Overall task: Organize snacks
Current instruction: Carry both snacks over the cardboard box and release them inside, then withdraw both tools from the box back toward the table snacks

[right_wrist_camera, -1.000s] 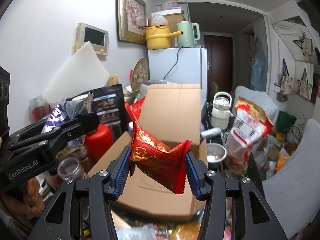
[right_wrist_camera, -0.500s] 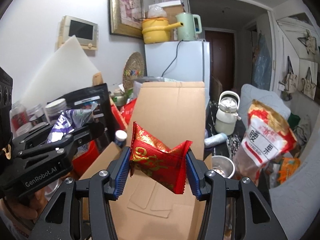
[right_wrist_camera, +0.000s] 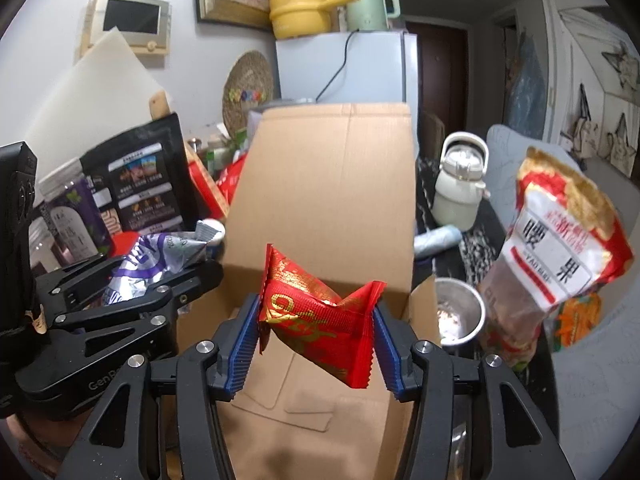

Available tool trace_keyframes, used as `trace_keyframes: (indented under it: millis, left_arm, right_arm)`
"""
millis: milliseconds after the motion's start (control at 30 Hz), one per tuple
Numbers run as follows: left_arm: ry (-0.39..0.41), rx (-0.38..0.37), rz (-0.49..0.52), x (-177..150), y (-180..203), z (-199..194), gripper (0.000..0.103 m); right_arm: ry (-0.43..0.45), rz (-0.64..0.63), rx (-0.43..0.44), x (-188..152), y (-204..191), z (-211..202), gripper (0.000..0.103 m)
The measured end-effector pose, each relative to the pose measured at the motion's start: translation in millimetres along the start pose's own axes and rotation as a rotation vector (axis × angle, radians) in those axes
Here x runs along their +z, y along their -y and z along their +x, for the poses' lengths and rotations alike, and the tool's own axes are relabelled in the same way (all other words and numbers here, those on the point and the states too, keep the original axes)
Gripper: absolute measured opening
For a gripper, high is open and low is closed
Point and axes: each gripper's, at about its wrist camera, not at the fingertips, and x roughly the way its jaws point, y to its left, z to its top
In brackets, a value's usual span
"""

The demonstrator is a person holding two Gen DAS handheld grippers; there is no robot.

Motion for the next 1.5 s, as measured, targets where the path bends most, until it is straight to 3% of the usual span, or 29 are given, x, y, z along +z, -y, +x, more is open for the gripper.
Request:
trace_keyframes:
  millis: [400,533,700,767,1000,1067,1133,1500]
  left_arm:
    - [-0.138,0.097,0.014,-13.9,0.7,42.5,0.042]
    - [-0.206,0.084,0.002,-18.4,-0.5,58.7,0.043]
    - [-0.308,0.101,-0.021,-22.5,-5.0,77.0,0.043]
    - [-0.335,0.103,-0.033,-23.1,-7.0,81.5,0.043]
    - [-0.320,0.120,-0.006,-21.8,-2.6,77.5,0.046]
    - [-0.313,0.112,-0.007,-22.4,-0.9,72.7,0.054]
    - [-0.295,0.112,-0.005,-20.5,0.2,68.7,0.069]
    - [-0.248,0.126,-0.019,-18.3,2.3,36.8,0.070]
  right_arm:
    - [-0.100,0.016,-0.017,-11.5,8.4,32.2,0.054]
    - [-0.137,0.016,-0.024,-15.7,10.0,41.8,0.055]
    - [-0.184,0.026,-0.036,-19.6,14.7,51.3,0.063]
    - [-0.194,0.032,-0.043,-20.3,16.7,52.7,0.072]
    - [-0.215,0.036,-0.077,-20.8,20.6,51.9,0.073]
    - [-0.212,0.031,-0.080,-20.4,18.5,49.8,0.073]
    - [-0.206,0.026,-0.082,-20.0,17.0,46.6,0.073]
    - [-0.179,0.048,-0.094,-27.4,23.3,18.1,0.074]
